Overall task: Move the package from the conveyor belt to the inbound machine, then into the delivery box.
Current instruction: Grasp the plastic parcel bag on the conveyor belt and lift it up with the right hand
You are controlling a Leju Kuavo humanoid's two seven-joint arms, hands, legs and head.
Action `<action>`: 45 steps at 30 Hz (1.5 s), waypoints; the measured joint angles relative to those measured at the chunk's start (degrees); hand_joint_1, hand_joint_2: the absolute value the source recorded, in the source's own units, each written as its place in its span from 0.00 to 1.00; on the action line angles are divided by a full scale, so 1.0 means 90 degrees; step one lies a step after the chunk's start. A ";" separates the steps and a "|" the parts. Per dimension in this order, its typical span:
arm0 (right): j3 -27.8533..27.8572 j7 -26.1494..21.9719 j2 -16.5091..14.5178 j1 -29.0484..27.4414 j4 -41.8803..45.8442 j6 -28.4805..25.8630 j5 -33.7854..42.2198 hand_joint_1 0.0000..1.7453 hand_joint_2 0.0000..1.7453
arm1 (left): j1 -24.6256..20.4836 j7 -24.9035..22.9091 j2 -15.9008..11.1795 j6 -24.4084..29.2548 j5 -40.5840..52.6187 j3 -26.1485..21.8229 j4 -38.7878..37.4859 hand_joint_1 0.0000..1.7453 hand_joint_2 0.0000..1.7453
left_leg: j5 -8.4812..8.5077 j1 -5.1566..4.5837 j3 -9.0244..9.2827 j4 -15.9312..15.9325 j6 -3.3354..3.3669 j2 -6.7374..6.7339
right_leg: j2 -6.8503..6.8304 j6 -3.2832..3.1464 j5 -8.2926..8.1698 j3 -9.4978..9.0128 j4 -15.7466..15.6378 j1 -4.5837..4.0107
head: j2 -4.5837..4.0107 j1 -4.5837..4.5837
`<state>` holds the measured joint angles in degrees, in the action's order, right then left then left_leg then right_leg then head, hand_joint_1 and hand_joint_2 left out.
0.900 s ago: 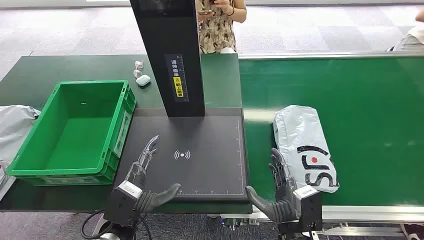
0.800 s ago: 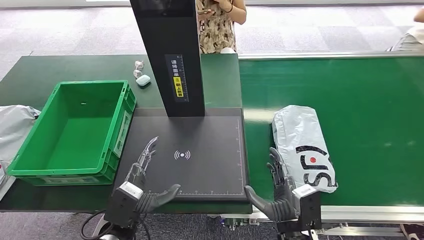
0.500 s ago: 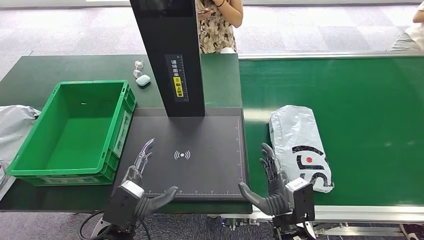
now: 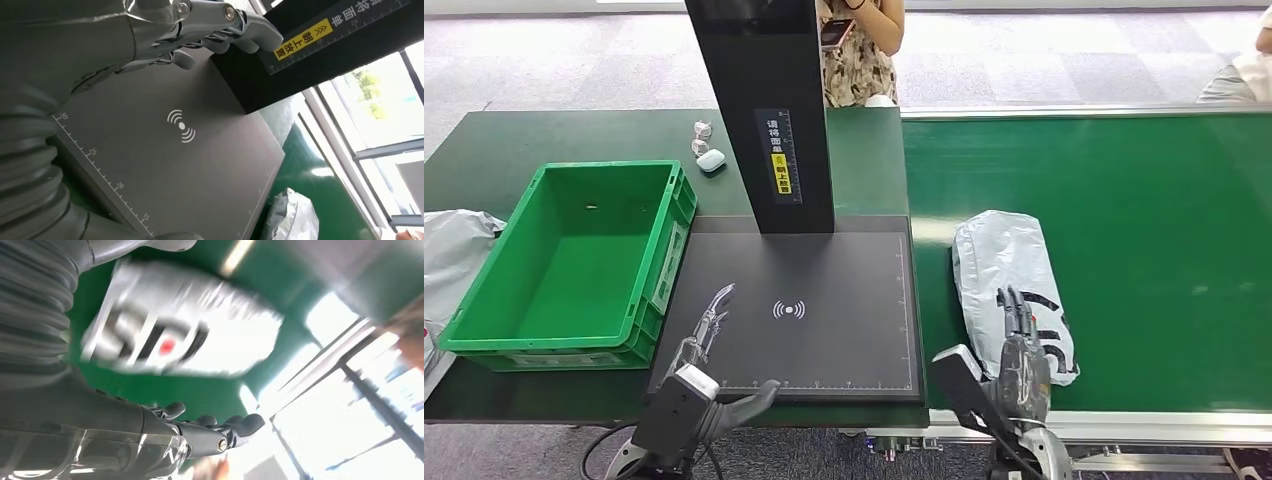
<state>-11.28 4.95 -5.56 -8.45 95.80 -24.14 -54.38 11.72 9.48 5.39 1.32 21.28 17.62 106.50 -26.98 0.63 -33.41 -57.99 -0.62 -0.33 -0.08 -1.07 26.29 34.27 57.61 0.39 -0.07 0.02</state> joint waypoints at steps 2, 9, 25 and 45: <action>0.0270 0.0335 0.0012 0.0003 0.0020 0.0026 -0.0946 0.00 1.00 | -0.0007 -0.0021 0.0022 -0.0058 0.0013 0.0000 0.0008 0.00 1.00 | 0.0000 -0.0001 0.0000 -0.0001 0.0000 0.0000 | 0.0000 0.0000 0.0000 0.0000 -0.0001 0.0001 | 0.0000 0.0000; 0.1642 0.0324 0.0297 0.0148 0.0007 0.0671 -0.0813 0.00 1.00 | -0.0063 0.0112 0.0044 -0.0238 -0.0013 0.0000 0.0005 0.00 1.00 | -0.0001 -0.0002 -0.0001 -0.0003 0.0001 0.0001 | -0.0001 0.0002 -0.0002 -0.0001 -0.0002 0.0002 | 0.0000 0.0001; 0.3307 -0.1597 0.2329 0.1311 -0.1611 0.2801 0.2997 0.00 1.00 | -0.0059 0.0468 -0.0049 -0.0207 -0.0258 -0.0207 -0.0024 0.00 1.00 | 0.0002 -0.0006 -0.0007 -0.0004 0.0009 0.0001 | -0.0002 0.0008 -0.0006 -0.0002 -0.0002 0.0015 | 0.0000 0.0002; 0.1667 -0.2246 0.2752 0.2416 -0.3261 0.3891 0.2871 0.00 1.00 | -0.0142 0.0633 -0.0141 -0.0223 -0.0380 -0.0277 -0.0239 0.00 1.00 | 0.0006 -0.0005 -0.0005 -0.0004 0.0011 0.0006 | -0.0006 0.0008 -0.0005 -0.0001 0.0002 0.0014 | 0.0000 0.0002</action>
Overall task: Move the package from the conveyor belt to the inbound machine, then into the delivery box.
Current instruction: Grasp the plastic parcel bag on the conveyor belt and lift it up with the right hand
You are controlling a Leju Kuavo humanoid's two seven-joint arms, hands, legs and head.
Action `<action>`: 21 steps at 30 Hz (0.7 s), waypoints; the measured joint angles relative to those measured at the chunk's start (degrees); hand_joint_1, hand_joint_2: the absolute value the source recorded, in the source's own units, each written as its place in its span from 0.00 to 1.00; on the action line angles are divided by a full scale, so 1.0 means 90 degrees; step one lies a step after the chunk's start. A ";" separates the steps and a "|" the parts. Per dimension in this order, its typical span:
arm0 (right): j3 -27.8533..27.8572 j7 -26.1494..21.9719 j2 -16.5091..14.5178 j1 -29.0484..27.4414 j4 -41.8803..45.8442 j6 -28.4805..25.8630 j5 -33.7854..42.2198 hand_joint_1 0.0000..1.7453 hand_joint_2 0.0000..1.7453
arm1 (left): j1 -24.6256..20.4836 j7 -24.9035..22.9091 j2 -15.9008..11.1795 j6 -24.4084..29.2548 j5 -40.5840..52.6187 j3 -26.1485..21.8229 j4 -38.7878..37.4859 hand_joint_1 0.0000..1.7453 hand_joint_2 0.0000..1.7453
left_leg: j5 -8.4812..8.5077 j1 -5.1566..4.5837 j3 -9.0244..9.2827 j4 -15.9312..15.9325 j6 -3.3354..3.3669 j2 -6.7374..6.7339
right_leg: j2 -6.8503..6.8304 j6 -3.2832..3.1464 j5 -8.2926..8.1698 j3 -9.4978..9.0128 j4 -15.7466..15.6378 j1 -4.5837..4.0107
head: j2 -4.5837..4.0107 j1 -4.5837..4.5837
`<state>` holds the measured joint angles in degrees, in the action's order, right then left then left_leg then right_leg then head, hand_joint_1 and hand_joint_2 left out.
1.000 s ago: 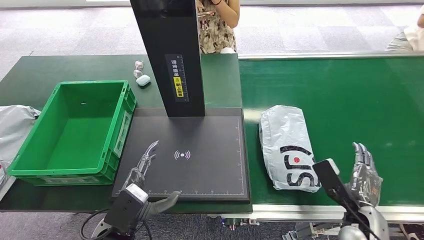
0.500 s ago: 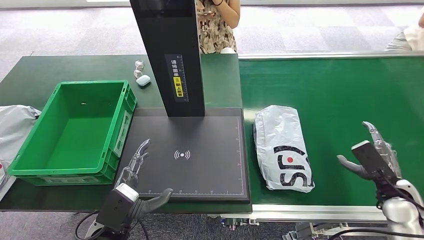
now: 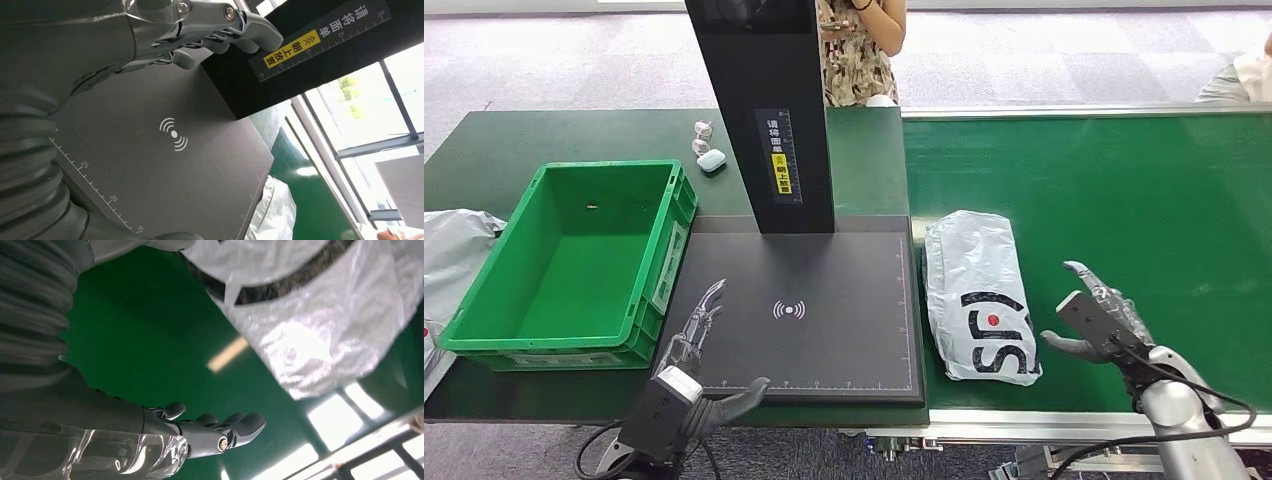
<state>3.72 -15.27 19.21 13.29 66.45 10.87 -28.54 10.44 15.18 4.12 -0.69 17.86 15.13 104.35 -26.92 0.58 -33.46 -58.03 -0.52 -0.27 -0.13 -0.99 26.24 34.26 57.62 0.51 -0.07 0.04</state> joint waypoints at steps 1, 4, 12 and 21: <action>-0.0029 0.0012 0.0000 0.0011 -0.0030 0.0041 -0.0002 0.00 1.00 | 0.0000 0.0001 -0.0002 -0.0001 -0.0002 0.0000 -0.0003 0.00 1.00 | 0.0000 0.0000 0.0000 0.0000 0.0000 0.0000 | 0.0000 0.0000 0.0000 0.0000 0.0000 0.0000 | 0.0000 0.0001; -0.0032 0.0013 0.0000 0.0012 -0.0035 0.0047 -0.0003 0.00 1.00 | 0.0000 0.0001 -0.0003 -0.0001 -0.0002 0.0000 -0.0003 0.00 1.00 | 0.0000 0.0000 0.0000 0.0000 0.0000 0.0000 | 0.0000 0.0000 0.0000 0.0000 0.0000 0.0000 | 0.0000 0.0001; -0.1238 0.0085 0.0011 0.0440 -0.1396 0.0603 -0.0221 0.00 1.00 | -0.0089 -0.0074 -0.0076 -0.0079 -0.0085 0.0005 -0.0127 0.00 1.00 | 0.0001 0.0000 0.0003 -0.0001 -0.0001 0.0000 | 0.0000 0.0000 -0.0001 0.0000 0.0000 0.0000 | 0.0000 0.0000; -0.1584 -0.0137 -0.0104 0.0310 -0.1749 0.0249 -0.0040 0.00 1.00 | -0.0101 -0.0078 -0.0122 -0.0073 -0.0133 0.0018 -0.0238 0.00 1.00 | 0.0001 0.0000 0.0004 0.0000 -0.0001 0.0000 | 0.0000 0.0000 0.0000 0.0001 0.0000 0.0000 | 0.0000 -0.0001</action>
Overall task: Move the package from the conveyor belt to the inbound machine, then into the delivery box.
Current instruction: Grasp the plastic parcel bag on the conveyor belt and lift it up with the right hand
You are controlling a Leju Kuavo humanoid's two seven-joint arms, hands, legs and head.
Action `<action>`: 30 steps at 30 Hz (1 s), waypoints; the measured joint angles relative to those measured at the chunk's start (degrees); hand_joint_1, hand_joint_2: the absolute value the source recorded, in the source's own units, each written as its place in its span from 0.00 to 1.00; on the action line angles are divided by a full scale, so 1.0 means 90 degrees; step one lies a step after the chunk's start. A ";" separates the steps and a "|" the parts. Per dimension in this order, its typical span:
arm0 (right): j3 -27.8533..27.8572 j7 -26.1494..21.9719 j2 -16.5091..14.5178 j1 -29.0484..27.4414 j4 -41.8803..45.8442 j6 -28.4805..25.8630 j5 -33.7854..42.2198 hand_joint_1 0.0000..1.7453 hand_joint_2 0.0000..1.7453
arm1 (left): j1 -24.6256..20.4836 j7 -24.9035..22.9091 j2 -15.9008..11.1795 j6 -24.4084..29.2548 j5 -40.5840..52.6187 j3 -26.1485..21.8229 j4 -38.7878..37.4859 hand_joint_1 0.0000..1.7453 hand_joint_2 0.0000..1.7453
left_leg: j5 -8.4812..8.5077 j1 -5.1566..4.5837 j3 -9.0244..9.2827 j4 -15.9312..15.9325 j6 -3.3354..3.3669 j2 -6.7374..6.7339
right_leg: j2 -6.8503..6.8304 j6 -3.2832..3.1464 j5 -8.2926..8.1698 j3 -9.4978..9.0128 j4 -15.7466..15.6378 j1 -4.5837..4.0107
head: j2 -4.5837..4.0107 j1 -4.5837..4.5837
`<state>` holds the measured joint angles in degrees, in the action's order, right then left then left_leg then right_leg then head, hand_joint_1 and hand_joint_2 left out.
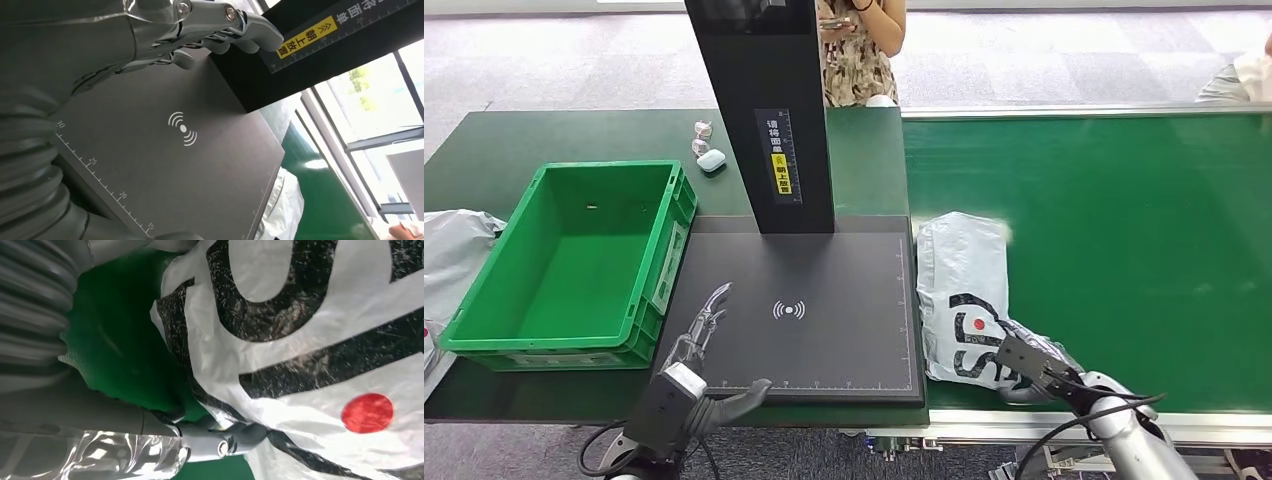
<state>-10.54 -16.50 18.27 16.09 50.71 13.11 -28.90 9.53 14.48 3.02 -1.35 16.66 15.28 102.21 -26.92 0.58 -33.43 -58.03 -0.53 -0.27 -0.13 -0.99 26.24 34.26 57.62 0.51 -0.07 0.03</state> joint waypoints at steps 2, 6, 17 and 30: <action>-0.0023 -0.0004 -0.0055 -0.0086 -0.0008 -0.0126 0.0014 0.05 1.00 | -0.0003 -0.0001 -0.0005 0.0000 -0.0007 0.0002 -0.0029 0.00 1.00 | 0.0000 0.0000 0.0002 0.0000 0.0000 -0.0001 | 0.0001 0.0000 0.0000 -0.0001 0.0000 0.0000 | 0.0000 0.0001; -0.0027 0.0081 -0.0158 -0.0241 0.0063 -0.0410 -0.0001 0.80 1.00 | -0.0003 -0.0001 -0.0009 0.0000 -0.0013 0.0007 -0.0058 0.00 1.00 | 0.0000 0.0001 0.0004 0.0000 0.0000 -0.0002 | 0.0001 0.0000 0.0000 -0.0003 0.0000 -0.0001 | 0.0000 0.0000; 0.0206 0.0296 -0.0339 -0.0526 0.0501 -0.0841 -0.0153 1.00 1.00 | -0.0003 -0.0001 -0.0010 0.0002 -0.0015 0.0022 -0.0066 0.00 1.00 | 0.0000 0.0000 0.0010 -0.0001 0.0000 -0.0001 | 0.0000 0.0000 0.0000 -0.0008 0.0000 0.0000 | 0.0000 0.0001; 0.1084 -0.0264 -0.0800 -0.1070 0.1400 -0.2739 0.0527 1.00 1.00 | -0.0006 -0.0015 0.0004 0.0086 0.0086 0.0089 -0.0069 0.00 1.00 | 0.0000 0.0000 0.0008 0.0000 0.0000 -0.0001 | 0.0001 0.0000 0.0000 -0.0006 0.0000 0.0000 | 0.0000 0.0000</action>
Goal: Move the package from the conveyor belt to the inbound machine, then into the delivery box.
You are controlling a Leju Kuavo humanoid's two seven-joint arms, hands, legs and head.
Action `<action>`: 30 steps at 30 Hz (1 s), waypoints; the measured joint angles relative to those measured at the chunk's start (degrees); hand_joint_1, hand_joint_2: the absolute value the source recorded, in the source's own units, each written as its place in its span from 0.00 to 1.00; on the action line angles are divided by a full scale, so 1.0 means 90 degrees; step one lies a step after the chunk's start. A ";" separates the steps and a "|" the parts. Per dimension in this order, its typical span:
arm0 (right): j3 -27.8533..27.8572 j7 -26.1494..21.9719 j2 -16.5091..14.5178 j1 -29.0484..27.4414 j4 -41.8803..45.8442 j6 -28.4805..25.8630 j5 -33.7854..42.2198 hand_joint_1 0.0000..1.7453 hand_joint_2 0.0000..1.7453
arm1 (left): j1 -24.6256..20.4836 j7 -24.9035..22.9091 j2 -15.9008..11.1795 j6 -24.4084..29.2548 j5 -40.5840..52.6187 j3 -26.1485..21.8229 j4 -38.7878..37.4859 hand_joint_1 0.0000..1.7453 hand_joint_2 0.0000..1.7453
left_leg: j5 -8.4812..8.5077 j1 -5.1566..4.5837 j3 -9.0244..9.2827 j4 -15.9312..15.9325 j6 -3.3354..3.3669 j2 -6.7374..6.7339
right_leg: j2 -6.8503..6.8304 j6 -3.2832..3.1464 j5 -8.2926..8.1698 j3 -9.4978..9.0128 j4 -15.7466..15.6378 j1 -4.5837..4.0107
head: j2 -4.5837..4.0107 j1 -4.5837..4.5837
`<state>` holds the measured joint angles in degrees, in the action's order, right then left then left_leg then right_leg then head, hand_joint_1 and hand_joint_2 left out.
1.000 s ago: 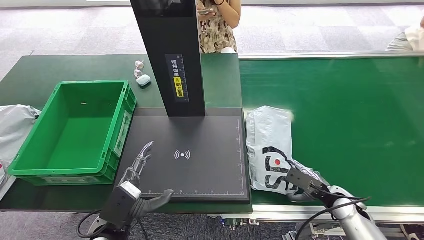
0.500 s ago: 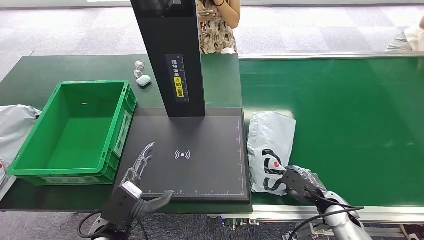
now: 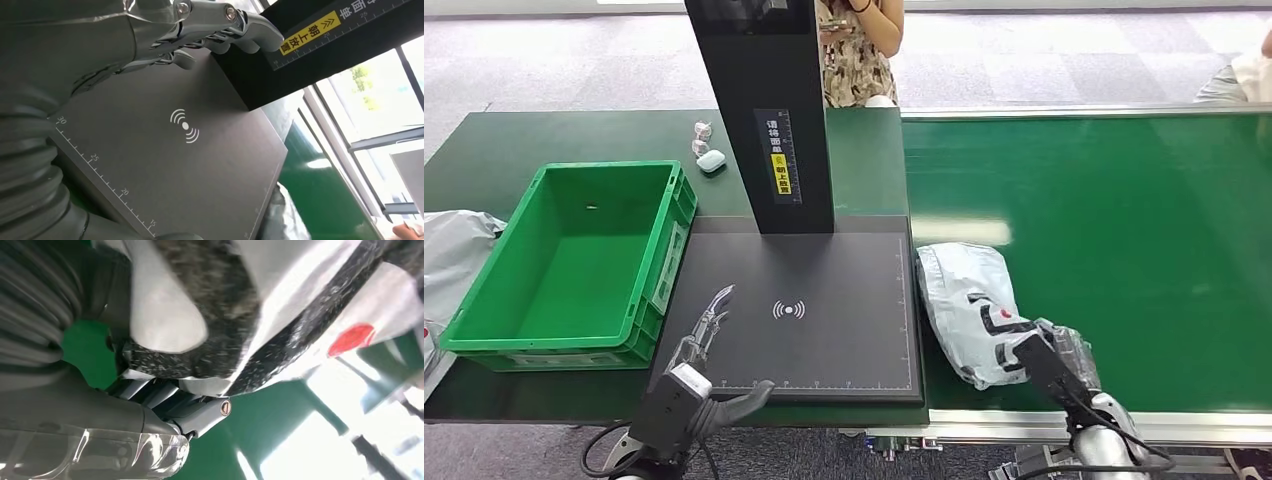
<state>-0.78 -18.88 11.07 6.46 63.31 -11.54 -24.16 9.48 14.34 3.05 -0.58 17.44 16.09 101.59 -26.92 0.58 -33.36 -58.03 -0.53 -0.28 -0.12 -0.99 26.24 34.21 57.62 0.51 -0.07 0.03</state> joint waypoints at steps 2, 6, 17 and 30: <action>0.0304 -0.0231 -0.0167 -0.0078 0.0295 -0.0340 0.0668 1.00 1.00 | -0.0005 -0.0001 0.0001 0.0001 0.0005 0.0039 0.0000 0.00 1.00 | 0.0000 0.0000 0.0000 0.0000 0.0000 0.0002 | -0.0002 0.0000 0.0000 0.0000 0.0000 0.0000 | 0.0000 0.0000; 0.0755 -0.0673 -0.0391 -0.0253 0.0920 -0.0687 0.2078 1.00 1.00 | -0.0025 0.0001 -0.0001 0.0042 -0.0004 0.0080 -0.0008 0.00 1.00 | 0.0000 0.0000 -0.0001 0.0000 0.0000 0.0002 | -0.0003 0.0000 0.0000 0.0000 0.0000 0.0000 | 0.0000 0.0001; 0.0785 -0.1309 -0.0605 -0.0412 0.2159 -0.0660 0.3586 1.00 1.00 | -0.0086 0.0041 -0.0009 0.0160 -0.0031 0.0121 -0.0061 0.00 1.00 | 0.0000 0.0000 -0.0003 0.0002 0.0000 -0.0002 | 0.0001 0.0000 0.0000 0.0000 0.0001 0.0000 | 0.0000 0.0001; -0.1546 -0.0580 -0.0626 0.0375 0.1930 0.2276 0.3284 1.00 1.00 | -0.0048 0.0129 -0.0058 0.0247 -0.0022 0.0154 -0.0061 0.00 1.00 | 0.0006 0.0005 -0.0005 0.0003 -0.0008 -0.0001 | 0.0001 -0.0001 0.0000 0.0000 0.0006 -0.0010 | 0.0000 0.0001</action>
<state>-14.69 -24.10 5.43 9.84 80.68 8.95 5.39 9.04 15.50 2.54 1.63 17.23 17.47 101.04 -26.87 0.63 -33.40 -58.00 -0.60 -0.29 -0.12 -1.00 26.24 34.21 57.67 0.43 -0.07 0.04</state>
